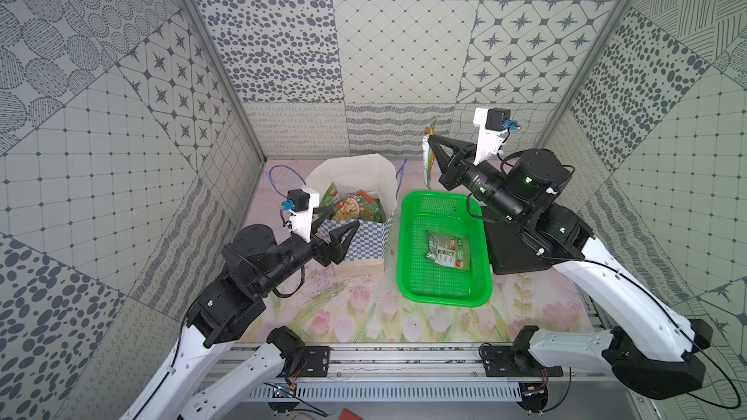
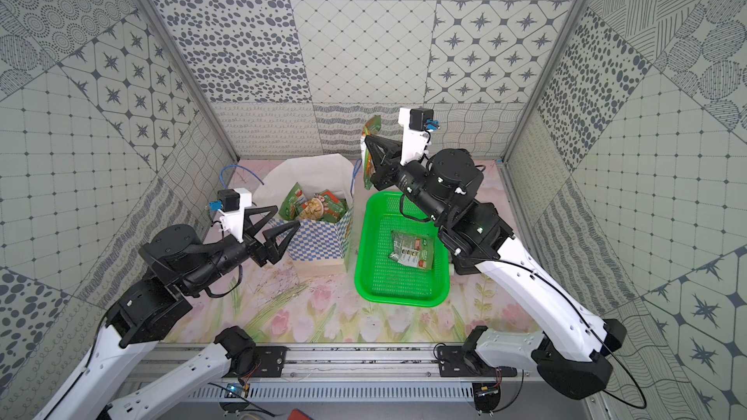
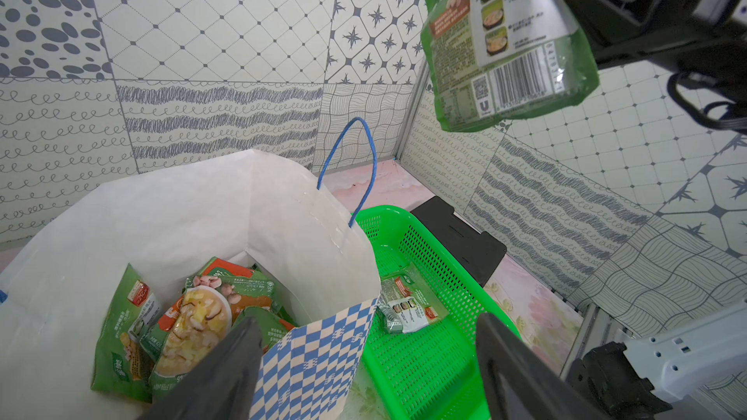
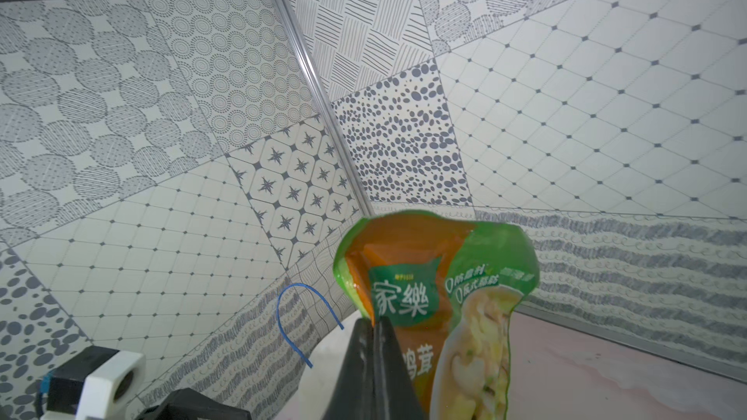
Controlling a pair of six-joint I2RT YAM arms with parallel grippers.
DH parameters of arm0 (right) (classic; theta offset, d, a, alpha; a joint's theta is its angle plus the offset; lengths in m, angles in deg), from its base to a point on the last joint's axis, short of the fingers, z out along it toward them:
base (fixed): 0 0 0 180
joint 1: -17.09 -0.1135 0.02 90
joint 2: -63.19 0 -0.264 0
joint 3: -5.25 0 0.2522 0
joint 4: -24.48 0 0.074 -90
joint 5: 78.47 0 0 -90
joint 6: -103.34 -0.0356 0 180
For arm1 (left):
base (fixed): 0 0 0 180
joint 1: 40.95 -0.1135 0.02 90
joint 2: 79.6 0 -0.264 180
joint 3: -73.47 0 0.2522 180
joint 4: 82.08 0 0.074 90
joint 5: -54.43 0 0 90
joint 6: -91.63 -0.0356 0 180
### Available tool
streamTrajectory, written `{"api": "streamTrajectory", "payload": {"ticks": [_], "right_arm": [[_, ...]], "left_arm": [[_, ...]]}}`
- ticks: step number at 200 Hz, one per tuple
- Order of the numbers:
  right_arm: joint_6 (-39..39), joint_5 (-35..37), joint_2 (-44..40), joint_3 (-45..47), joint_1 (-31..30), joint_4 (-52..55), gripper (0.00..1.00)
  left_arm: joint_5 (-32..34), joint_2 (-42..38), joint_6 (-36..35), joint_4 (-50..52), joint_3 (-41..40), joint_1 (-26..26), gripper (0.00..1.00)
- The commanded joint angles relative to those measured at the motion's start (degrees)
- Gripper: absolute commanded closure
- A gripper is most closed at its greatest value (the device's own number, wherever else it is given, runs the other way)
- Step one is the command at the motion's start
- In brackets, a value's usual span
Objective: Place the condiment packets inside the bag
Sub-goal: Place the condiment packet in the paper bag.
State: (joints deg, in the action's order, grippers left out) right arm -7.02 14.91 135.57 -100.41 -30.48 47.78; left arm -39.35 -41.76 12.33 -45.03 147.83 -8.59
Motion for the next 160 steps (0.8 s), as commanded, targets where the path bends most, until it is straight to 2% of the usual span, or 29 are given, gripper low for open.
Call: {"api": "streamTrajectory", "payload": {"ticks": [1,84,160], "right_arm": [[-2.9,-5.8,4.0,-4.2,-1.3,-5.1,1.00],[-5.3,-9.6,20.0,-16.4,-4.8,-4.0,1.00],[-4.6,-7.6,31.6,-22.3,-4.9,1.8,1.00]], "left_arm": [[0.9,-0.7,-1.0,-4.9,-0.3,0.3,0.14],[1.0,-2.2,-0.8,-5.6,-0.7,0.4,0.14],[1.1,-3.2,-0.6,-6.0,-1.1,0.4,0.14]]}}
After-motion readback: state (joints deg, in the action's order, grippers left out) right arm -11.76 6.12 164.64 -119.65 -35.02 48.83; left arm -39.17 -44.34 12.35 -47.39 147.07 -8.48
